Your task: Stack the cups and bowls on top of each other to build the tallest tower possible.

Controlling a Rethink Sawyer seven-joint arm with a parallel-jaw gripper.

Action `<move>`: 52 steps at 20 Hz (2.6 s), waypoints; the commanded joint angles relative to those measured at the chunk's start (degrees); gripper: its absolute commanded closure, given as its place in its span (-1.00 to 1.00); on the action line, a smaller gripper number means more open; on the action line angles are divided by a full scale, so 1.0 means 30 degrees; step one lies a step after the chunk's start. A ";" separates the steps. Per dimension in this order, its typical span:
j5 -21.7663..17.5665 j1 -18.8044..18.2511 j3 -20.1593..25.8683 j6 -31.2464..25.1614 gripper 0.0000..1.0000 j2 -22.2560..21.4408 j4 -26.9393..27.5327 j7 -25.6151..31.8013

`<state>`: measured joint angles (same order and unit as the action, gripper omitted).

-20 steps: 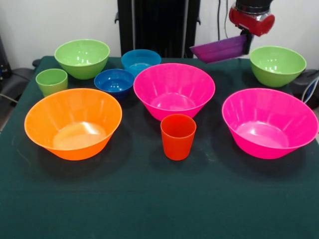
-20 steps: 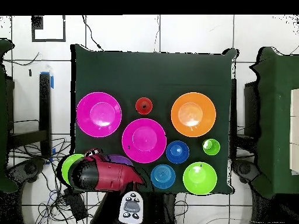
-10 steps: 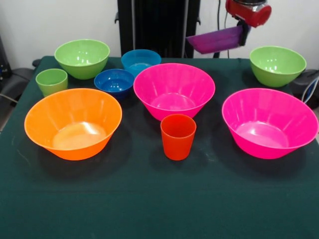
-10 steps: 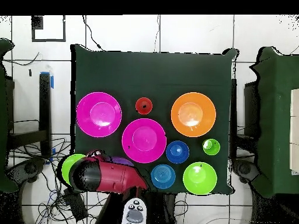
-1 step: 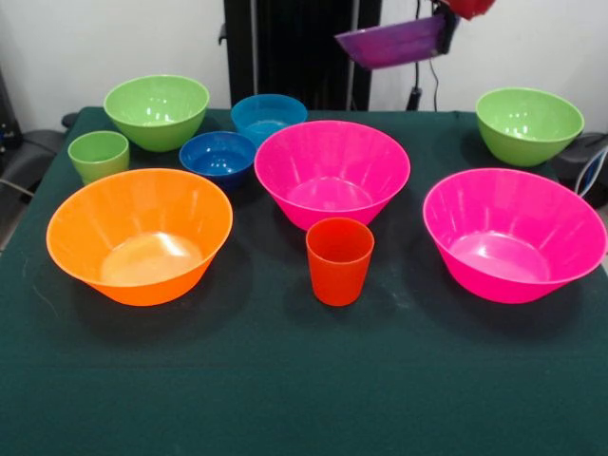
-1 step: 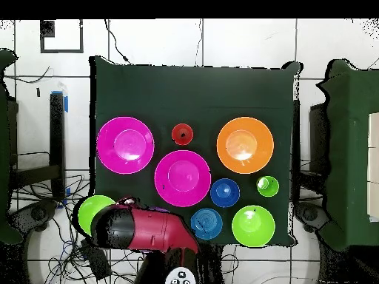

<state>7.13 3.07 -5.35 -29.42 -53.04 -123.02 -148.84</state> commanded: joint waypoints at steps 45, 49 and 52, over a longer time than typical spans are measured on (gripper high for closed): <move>-1.1603 -1.0824 0.9545 -0.1065 1.00 0.2348 0.5068 0.7238; -1.1847 -1.1293 1.0545 -0.2166 1.00 0.2769 0.6083 0.8278; -1.2137 -1.1428 1.1064 -0.2794 1.00 0.3173 0.6782 0.8959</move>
<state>-24.32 -30.45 19.44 -32.95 -47.72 -108.84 -140.97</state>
